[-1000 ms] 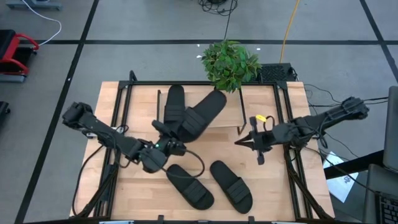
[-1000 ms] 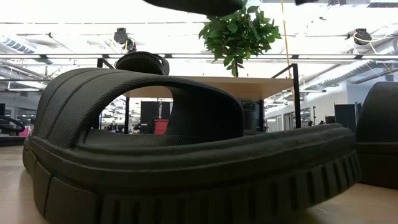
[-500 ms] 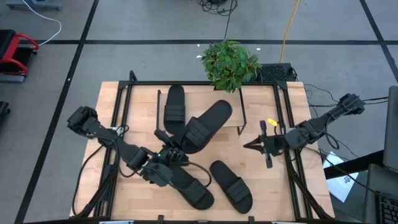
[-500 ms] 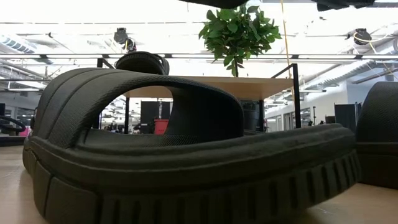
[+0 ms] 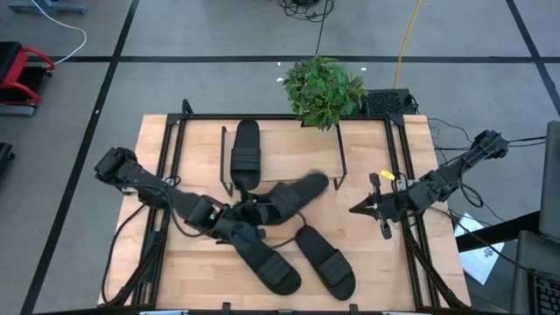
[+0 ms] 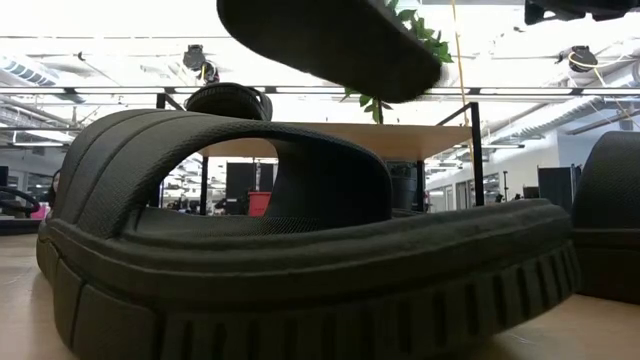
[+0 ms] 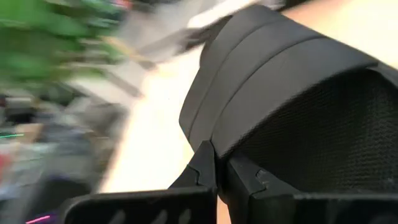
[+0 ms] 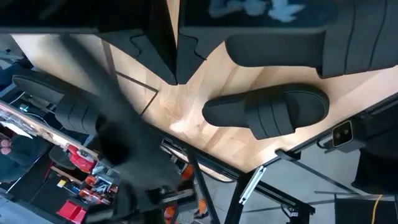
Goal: Pick and place slides into the shelf
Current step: Put the black slide on the shelf
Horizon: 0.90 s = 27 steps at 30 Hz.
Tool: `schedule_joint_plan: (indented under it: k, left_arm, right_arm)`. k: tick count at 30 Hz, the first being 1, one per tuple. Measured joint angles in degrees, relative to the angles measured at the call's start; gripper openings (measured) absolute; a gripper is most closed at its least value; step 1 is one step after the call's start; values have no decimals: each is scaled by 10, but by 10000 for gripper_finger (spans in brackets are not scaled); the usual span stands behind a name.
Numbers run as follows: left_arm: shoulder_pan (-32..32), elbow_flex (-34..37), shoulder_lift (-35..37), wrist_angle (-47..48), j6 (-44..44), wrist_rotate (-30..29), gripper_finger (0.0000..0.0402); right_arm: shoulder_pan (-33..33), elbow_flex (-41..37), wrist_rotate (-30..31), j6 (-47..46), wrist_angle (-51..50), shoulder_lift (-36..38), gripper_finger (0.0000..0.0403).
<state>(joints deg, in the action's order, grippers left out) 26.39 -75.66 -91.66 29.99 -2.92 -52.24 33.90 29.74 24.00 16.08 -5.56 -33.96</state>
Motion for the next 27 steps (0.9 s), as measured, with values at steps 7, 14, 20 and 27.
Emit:
schedule_joint_plan:
  k: [7, 14, 20, 27]
  left_arm:
    - [-40, 0, 4, -12, -47, -12, 0]
    - [-64, -61, -10, 46, -74, -43, 0]
    - [-107, -171, -72, 192, -121, -18, 0]
    - [-149, -257, -134, 252, -127, 11, 0]
  right_arm:
    - [0, 0, 1, 1, 7, 1, 0]
    - [0, 0, 2, 1, 10, 1, 0]
    - [0, 0, 33, -10, 11, 1, 0]
    - [-1, 0, 60, -21, 10, 1, 0]
